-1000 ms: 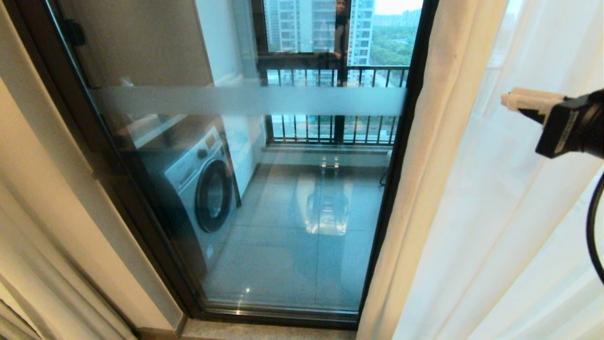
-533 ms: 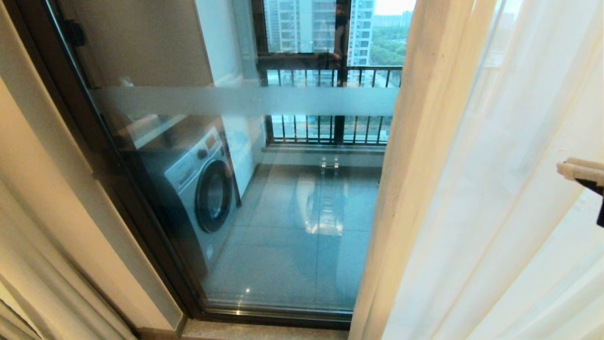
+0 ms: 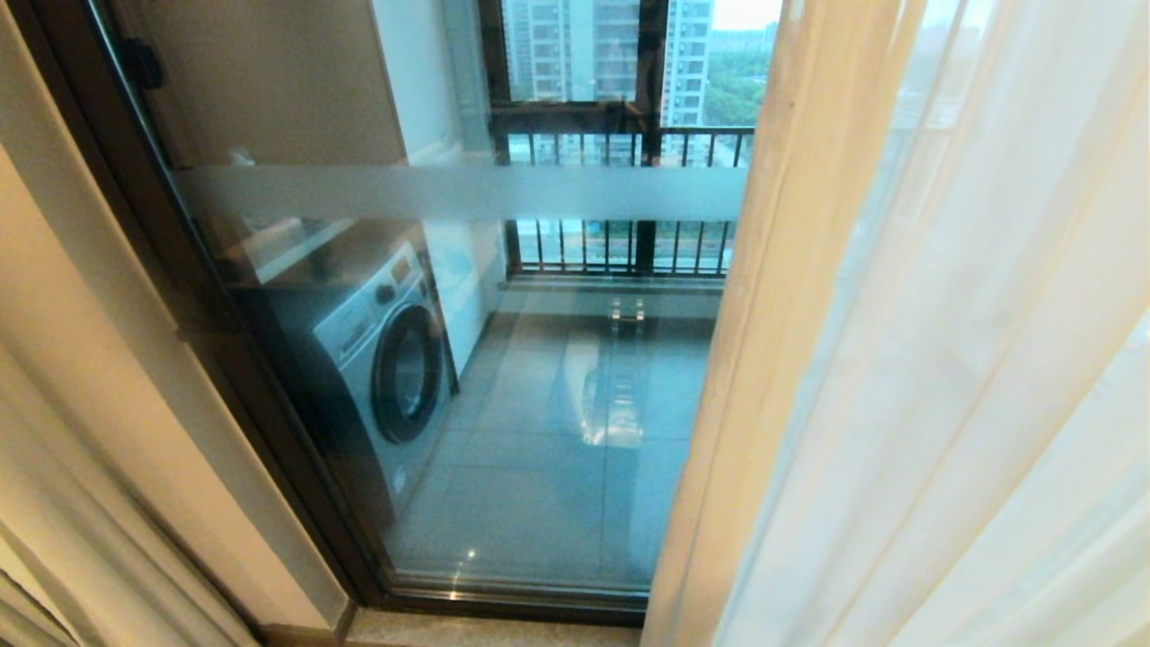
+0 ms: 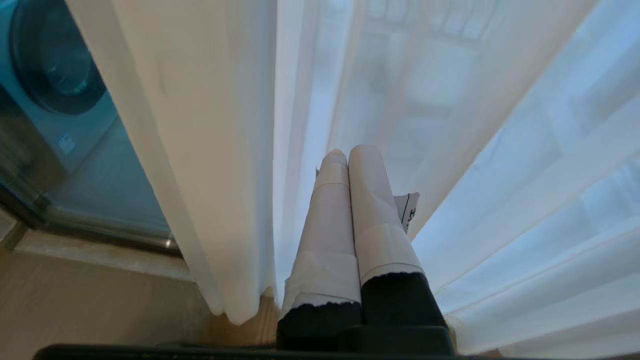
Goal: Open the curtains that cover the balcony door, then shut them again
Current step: Close the inner curtains on both sides
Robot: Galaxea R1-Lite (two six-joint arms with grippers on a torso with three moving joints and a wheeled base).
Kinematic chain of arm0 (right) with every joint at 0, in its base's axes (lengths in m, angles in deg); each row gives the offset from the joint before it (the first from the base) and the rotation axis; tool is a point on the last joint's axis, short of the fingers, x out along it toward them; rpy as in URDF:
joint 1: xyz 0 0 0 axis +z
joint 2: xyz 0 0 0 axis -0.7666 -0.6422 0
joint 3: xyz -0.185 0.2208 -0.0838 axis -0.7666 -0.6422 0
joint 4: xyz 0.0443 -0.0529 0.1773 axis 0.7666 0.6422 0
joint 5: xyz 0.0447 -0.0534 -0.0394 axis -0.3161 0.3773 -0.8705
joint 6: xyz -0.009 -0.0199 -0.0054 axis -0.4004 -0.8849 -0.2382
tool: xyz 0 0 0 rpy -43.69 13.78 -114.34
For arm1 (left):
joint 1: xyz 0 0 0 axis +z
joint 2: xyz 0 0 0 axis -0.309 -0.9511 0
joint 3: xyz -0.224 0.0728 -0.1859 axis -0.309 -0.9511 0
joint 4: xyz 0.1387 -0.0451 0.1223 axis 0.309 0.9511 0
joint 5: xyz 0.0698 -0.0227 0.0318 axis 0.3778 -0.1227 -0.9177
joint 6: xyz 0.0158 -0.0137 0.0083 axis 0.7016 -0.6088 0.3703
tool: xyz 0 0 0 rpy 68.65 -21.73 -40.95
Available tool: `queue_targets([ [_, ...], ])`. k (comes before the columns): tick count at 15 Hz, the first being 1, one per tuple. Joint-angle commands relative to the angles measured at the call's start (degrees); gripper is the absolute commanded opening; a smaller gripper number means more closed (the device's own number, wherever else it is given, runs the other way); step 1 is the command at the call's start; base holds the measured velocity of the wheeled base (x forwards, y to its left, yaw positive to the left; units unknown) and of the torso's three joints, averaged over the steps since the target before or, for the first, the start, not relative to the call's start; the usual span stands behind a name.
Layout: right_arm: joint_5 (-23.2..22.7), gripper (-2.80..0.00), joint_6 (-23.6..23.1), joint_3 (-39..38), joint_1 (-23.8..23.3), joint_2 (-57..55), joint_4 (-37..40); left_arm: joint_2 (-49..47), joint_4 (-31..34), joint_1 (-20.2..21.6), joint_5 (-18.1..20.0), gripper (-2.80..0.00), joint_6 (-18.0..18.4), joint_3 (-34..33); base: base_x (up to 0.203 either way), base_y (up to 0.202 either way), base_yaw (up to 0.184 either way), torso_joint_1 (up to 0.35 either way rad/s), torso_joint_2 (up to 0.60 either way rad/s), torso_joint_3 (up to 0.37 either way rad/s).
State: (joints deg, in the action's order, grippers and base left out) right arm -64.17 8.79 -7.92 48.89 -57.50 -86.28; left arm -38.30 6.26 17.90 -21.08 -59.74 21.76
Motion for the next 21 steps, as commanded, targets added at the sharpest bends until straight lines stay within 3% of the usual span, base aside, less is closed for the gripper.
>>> queue_targets([
  [1,-0.04,-2.80,-0.16,-8.78,0.24,7.57,-5.92,0.02,-0.09,0.01,0.02,-2.80,0.00,-0.01,0.000,0.000,0.000,0.000,0.00,0.000],
  [5,-0.05,-2.80,-0.90,-20.07,2.06,17.83,-11.25,0.02,0.00,0.01,0.02,-2.80,0.00,-0.01,0.000,0.000,0.000,0.000,0.00,0.000],
  [14,-0.38,-2.80,-1.18,-21.20,1.56,40.81,10.53,0.02,-0.09,0.01,0.02,-2.80,0.00,-0.01,0.000,0.000,0.000,0.000,0.00,0.000],
  [21,-0.23,-2.80,1.72,-21.20,1.51,41.27,11.62,0.02,0.00,0.01,0.02,-2.80,0.00,-0.01,0.000,0.000,0.000,0.000,0.00,0.000],
])
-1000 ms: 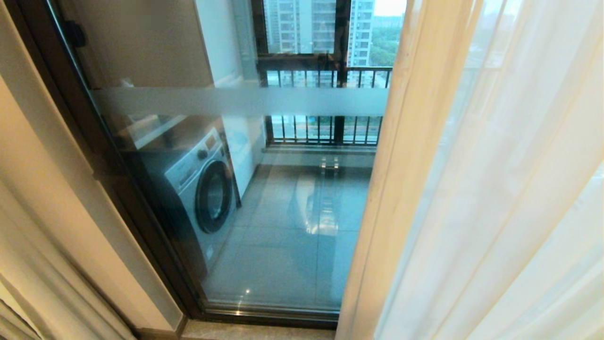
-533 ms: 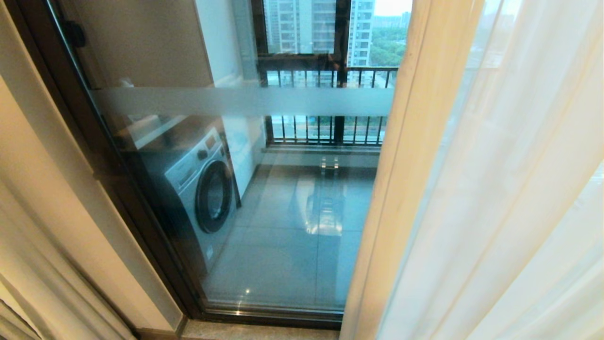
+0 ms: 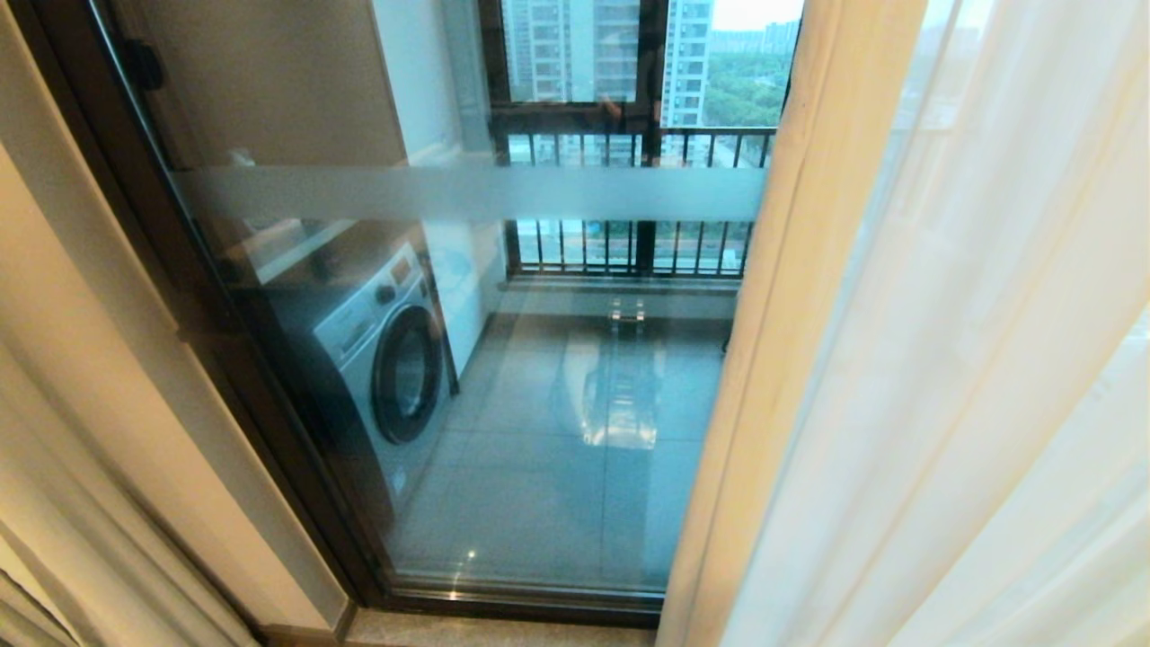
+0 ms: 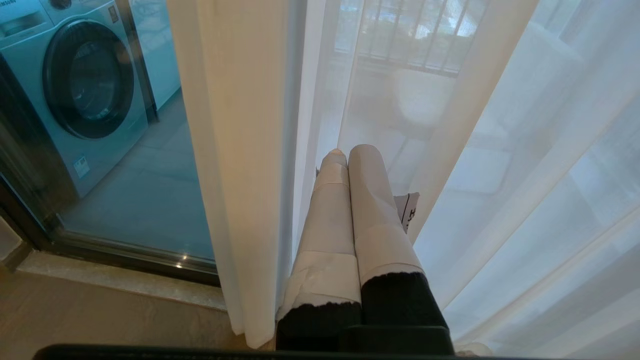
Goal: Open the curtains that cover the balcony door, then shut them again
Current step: Close the inner curtains on both sides
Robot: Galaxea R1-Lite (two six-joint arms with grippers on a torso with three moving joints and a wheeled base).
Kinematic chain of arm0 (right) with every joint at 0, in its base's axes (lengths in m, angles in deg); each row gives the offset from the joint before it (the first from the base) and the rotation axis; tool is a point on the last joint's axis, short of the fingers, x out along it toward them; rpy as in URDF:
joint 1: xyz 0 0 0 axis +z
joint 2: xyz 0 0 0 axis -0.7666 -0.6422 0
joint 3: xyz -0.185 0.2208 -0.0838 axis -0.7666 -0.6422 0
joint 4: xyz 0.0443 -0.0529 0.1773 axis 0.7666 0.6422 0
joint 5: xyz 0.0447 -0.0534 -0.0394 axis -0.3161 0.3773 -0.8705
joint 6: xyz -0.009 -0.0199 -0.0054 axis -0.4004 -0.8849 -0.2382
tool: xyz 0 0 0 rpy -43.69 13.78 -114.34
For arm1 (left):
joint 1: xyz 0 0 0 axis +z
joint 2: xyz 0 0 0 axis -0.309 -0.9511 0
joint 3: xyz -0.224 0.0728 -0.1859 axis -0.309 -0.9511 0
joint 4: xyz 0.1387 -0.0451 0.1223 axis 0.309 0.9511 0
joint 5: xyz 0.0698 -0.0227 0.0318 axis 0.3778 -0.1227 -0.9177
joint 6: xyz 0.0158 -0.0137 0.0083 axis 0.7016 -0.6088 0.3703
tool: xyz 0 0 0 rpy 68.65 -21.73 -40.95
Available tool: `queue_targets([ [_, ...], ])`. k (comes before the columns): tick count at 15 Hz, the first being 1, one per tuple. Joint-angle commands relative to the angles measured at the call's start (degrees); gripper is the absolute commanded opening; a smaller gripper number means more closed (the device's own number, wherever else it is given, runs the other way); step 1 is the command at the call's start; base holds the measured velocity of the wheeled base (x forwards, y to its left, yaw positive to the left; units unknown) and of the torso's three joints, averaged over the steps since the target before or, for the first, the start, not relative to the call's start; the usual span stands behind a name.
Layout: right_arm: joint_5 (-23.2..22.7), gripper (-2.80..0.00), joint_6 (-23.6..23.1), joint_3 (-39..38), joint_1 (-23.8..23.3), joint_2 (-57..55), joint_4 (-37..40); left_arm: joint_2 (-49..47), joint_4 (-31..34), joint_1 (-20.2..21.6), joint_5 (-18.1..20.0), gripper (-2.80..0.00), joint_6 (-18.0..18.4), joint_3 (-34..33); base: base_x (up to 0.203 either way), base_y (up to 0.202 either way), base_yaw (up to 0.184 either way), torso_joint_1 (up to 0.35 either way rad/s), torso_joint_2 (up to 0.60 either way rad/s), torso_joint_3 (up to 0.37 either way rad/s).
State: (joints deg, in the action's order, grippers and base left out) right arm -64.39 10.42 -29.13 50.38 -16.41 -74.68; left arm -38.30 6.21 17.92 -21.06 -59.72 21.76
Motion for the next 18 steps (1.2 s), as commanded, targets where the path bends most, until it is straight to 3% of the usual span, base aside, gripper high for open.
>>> queue_targets([
  [1,-0.01,-2.80,0.17,0.00,0.02,0.18,0.02,0.02,-0.04,0.04,-0.01,-2.80,-0.02,-0.01,0.000,0.000,0.000,0.000,0.00,0.000],
  [18,-0.01,-2.80,0.17,0.00,0.02,0.18,0.02,0.02,0.05,0.01,0.08,-2.80,0.06,-0.01,0.000,0.000,0.000,0.000,0.00,0.000],
])
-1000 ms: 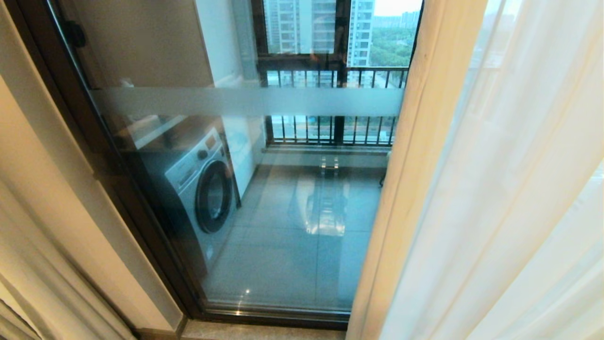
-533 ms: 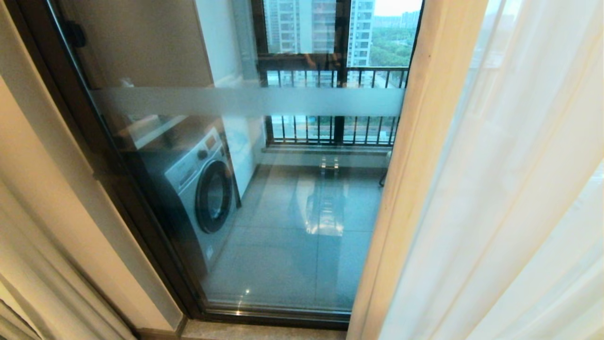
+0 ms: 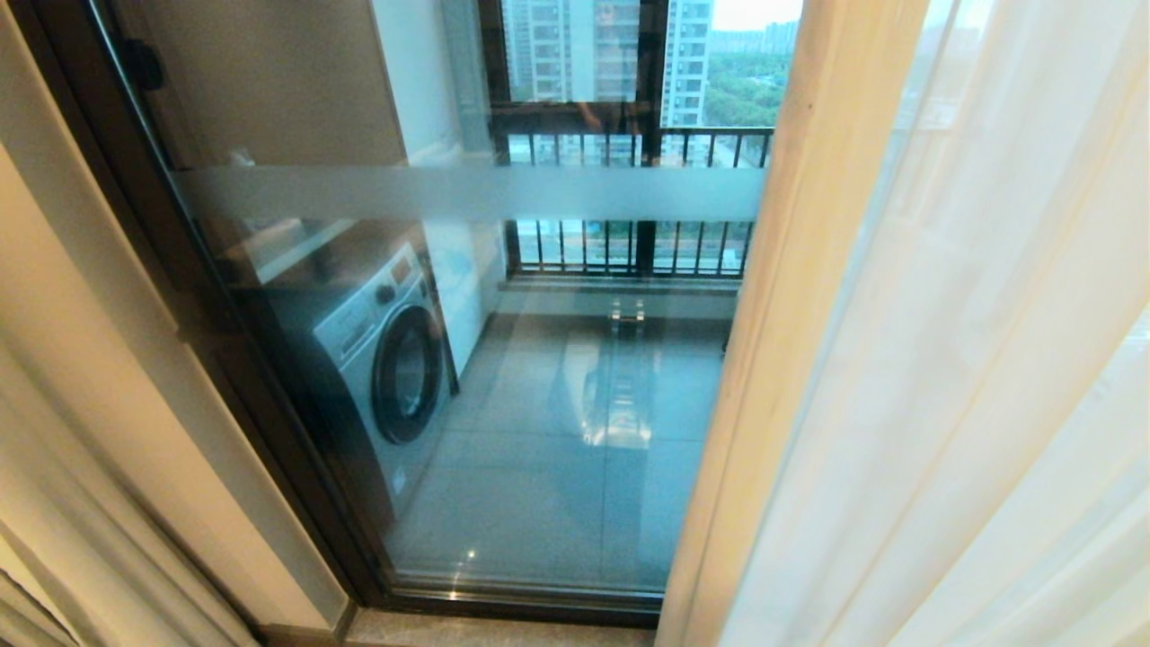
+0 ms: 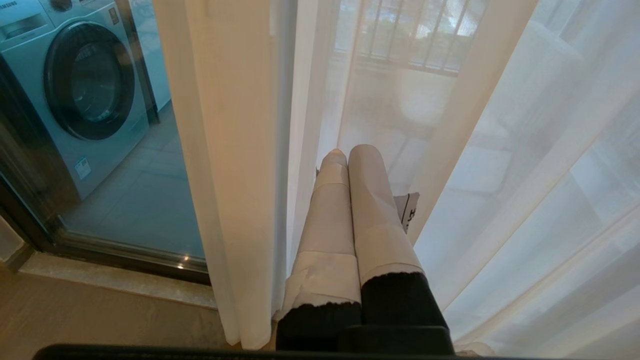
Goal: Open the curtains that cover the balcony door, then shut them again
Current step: Close the inner curtains on both sides
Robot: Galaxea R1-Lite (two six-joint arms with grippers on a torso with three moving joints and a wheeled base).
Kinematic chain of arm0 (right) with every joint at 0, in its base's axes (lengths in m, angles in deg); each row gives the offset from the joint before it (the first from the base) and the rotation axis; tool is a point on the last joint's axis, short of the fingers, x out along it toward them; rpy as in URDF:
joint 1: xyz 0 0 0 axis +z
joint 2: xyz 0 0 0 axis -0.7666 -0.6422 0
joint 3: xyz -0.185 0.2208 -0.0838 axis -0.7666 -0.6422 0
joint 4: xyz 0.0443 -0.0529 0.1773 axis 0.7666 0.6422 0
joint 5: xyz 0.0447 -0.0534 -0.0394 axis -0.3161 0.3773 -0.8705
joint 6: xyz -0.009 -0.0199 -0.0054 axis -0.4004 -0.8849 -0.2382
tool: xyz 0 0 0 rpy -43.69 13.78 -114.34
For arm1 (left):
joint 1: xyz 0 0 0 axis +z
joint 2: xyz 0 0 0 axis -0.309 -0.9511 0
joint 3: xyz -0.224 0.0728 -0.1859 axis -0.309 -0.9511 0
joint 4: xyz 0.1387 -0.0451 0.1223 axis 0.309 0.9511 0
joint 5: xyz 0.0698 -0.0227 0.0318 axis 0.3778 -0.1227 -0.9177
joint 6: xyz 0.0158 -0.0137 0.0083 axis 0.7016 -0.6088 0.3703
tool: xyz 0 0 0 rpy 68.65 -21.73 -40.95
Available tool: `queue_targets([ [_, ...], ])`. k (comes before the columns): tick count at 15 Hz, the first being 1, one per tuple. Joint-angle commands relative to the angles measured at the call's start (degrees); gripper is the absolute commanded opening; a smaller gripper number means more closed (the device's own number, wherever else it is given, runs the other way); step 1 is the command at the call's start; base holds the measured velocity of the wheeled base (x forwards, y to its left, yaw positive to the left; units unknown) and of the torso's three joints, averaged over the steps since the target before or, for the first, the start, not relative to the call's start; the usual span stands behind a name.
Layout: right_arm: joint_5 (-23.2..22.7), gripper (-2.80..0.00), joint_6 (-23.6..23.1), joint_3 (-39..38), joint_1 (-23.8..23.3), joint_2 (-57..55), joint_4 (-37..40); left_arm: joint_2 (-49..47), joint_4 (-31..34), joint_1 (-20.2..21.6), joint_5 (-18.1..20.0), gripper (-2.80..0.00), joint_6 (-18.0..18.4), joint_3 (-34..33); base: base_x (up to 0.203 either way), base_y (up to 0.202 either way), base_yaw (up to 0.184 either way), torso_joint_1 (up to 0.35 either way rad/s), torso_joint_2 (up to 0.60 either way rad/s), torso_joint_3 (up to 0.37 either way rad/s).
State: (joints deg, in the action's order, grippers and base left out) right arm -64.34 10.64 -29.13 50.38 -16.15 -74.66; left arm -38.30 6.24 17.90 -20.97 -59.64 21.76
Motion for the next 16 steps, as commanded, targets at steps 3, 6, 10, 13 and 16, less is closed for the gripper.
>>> queue_targets([
  [3,-0.06,-2.80,-0.05,0.00,0.02,-0.07,-0.01,0.02,0.02,0.01,0.00,-2.80,-0.01,-0.01,0.000,0.000,0.000,0.000,0.00,0.000],
  [6,-0.06,-2.80,-0.05,0.00,0.02,-0.07,-0.01,0.02,0.02,0.01,0.00,-2.80,-0.01,-0.01,0.000,0.000,0.000,0.000,0.00,0.000],
  [10,-0.06,-2.80,-0.05,0.00,0.02,-0.07,-0.01,0.02,0.02,0.01,0.00,-2.80,0.17,-0.01,-0.002,0.013,-0.002,-0.001,0.00,0.001],
  [13,-0.06,-2.80,-0.05,0.00,0.02,-0.07,-0.01,0.02,0.03,0.02,-3.18,-2.80,0.17,-0.01,-0.002,0.152,0.000,0.001,0.00,0.004],
  [16,-0.06,-2.80,-0.05,0.00,0.02,-0.07,-0.01,0.02,0.04,0.02,0.00,-2.80,0.24,-0.01,0.000,0.192,0.000,0.002,0.00,0.001],
])
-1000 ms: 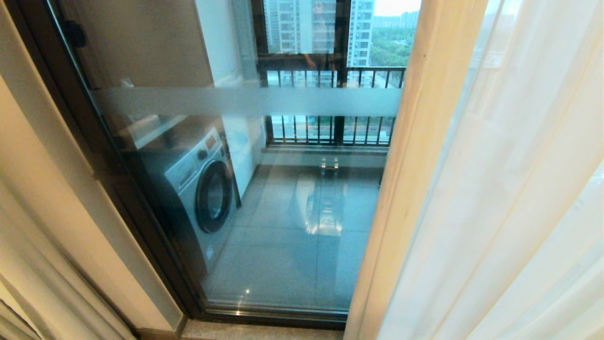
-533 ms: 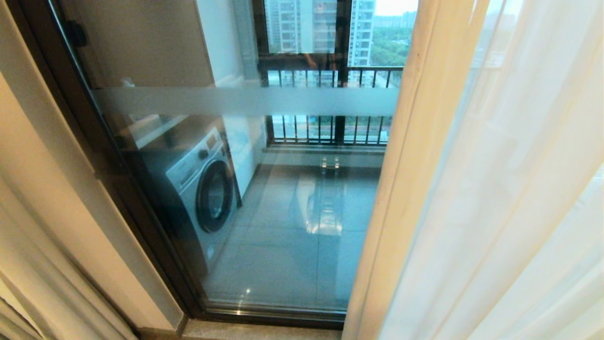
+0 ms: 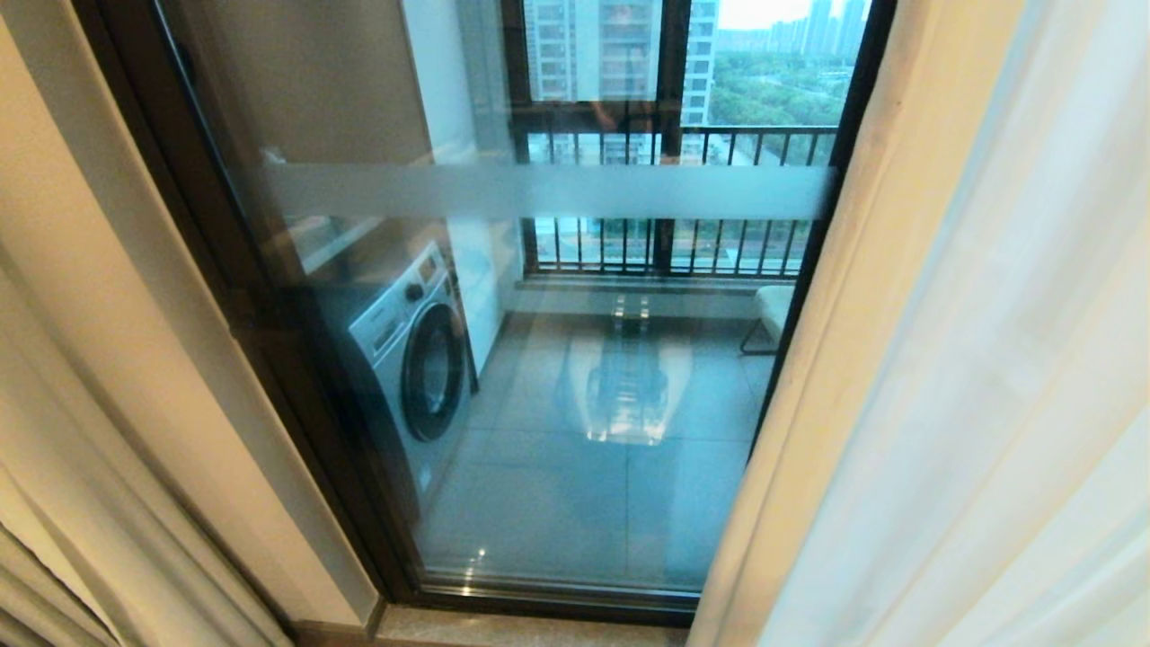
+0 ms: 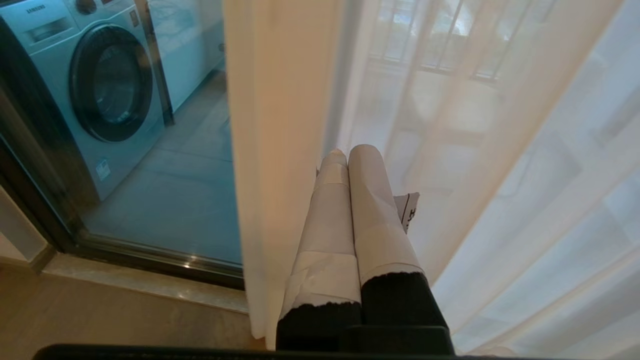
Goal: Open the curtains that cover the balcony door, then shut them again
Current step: Close the inner curtains on both sides
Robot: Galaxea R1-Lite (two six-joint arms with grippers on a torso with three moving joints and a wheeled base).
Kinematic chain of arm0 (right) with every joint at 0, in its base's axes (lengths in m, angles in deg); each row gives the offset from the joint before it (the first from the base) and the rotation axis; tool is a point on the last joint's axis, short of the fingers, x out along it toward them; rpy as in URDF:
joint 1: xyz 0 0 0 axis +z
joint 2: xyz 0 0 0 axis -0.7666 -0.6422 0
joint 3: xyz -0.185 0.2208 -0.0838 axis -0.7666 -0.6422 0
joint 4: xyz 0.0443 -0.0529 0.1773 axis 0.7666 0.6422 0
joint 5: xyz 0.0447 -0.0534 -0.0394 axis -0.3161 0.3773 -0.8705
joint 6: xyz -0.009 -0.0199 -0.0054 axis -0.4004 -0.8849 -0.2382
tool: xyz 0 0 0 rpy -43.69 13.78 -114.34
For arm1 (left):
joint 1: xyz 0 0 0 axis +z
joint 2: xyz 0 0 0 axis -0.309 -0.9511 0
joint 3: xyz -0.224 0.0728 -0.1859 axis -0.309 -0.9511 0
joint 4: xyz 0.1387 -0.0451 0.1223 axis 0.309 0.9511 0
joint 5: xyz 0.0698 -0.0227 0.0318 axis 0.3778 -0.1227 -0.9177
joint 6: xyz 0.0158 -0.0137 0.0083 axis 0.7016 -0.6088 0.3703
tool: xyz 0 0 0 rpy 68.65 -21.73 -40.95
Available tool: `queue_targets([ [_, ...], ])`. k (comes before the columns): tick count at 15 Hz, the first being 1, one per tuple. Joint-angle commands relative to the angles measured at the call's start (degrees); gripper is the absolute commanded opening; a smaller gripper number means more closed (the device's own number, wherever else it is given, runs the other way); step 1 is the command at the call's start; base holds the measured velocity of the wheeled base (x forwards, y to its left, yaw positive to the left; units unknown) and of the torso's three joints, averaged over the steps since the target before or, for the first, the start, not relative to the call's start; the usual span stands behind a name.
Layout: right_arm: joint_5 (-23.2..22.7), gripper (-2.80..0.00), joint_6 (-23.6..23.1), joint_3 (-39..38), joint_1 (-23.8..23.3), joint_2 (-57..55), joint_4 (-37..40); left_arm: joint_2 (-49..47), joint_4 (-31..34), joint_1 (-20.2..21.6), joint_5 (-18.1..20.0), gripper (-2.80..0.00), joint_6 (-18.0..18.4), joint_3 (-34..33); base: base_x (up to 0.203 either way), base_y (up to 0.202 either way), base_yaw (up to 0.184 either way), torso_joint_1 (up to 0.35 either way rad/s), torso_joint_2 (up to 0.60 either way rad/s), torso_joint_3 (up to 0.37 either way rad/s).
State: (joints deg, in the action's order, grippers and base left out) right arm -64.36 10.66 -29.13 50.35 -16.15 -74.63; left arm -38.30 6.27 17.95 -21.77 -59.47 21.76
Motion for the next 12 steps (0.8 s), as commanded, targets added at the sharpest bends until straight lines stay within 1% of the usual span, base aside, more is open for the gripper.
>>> queue_targets([
  [1,-0.04,-2.80,-0.07,0.00,0.05,-0.07,-0.03,0.02,-0.02,-0.04,0.80,-2.80,0.08,-0.01,0.000,0.188,-0.001,0.008,0.00,0.002],
  [12,-0.04,-2.80,-0.07,0.00,0.05,-0.07,-0.03,0.02,-0.02,-0.04,0.71,-2.80,0.08,-0.01,0.000,0.187,-0.001,0.003,0.00,0.002],
])
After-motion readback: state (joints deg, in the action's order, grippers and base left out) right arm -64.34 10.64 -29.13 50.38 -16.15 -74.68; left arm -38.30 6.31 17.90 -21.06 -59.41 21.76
